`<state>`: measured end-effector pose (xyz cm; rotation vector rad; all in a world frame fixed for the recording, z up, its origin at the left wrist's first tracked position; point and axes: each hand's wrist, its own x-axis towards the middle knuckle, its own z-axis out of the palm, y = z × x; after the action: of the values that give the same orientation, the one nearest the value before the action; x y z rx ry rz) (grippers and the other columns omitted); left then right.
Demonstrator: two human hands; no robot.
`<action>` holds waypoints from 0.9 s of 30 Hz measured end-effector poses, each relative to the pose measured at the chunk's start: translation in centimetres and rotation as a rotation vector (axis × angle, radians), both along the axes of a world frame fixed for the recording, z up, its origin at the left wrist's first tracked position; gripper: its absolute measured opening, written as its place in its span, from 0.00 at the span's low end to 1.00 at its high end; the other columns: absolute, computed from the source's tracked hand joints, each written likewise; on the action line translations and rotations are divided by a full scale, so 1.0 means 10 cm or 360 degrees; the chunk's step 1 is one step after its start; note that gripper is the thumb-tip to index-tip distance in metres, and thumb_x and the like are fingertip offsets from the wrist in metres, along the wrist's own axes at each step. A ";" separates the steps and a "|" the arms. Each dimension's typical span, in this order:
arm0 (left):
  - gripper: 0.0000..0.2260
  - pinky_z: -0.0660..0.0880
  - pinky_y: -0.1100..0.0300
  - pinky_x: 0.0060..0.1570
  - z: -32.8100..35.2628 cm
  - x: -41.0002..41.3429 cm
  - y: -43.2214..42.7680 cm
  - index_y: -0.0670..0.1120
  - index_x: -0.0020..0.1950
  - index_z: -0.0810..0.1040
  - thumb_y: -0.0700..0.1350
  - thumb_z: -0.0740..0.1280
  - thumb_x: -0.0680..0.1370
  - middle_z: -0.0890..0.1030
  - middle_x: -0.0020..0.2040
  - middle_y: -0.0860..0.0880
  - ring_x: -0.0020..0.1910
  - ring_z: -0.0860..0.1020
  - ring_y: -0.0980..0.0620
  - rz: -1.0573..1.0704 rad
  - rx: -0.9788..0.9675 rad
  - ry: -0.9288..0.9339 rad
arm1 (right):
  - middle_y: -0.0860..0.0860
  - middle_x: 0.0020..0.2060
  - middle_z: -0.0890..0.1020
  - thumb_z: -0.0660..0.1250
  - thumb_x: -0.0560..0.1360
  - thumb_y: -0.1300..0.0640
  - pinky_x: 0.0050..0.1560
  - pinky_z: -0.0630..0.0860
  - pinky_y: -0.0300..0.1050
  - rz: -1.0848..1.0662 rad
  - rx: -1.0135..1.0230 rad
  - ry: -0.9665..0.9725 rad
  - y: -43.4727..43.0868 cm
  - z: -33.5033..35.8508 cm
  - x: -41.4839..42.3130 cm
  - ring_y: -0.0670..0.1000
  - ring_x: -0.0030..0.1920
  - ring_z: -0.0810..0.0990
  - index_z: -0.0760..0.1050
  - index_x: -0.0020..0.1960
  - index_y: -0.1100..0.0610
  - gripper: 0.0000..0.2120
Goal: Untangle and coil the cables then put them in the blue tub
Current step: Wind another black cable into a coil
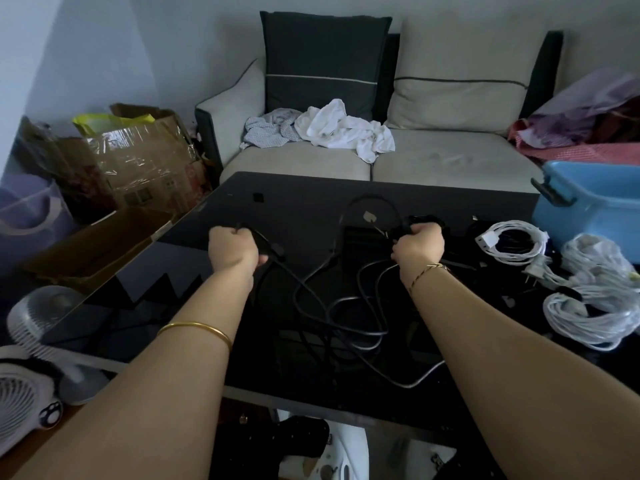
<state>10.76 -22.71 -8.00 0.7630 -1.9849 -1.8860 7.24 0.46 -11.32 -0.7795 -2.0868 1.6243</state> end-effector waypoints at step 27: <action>0.21 0.75 0.56 0.43 0.78 0.35 1.31 0.42 0.46 0.79 0.54 0.53 0.83 0.74 0.26 0.51 0.29 0.75 0.53 -0.1128 0.0364 0.0431 | 0.49 0.29 0.59 0.52 0.82 0.61 0.25 0.56 0.34 0.1368 -0.0980 0.0640 0.56 1.13 0.87 0.44 0.26 0.57 0.75 0.56 0.57 0.13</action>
<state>14.29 -9.66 -0.19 -0.2023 -2.0336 -2.4580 15.90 6.03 0.03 0.3888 -1.6963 2.6481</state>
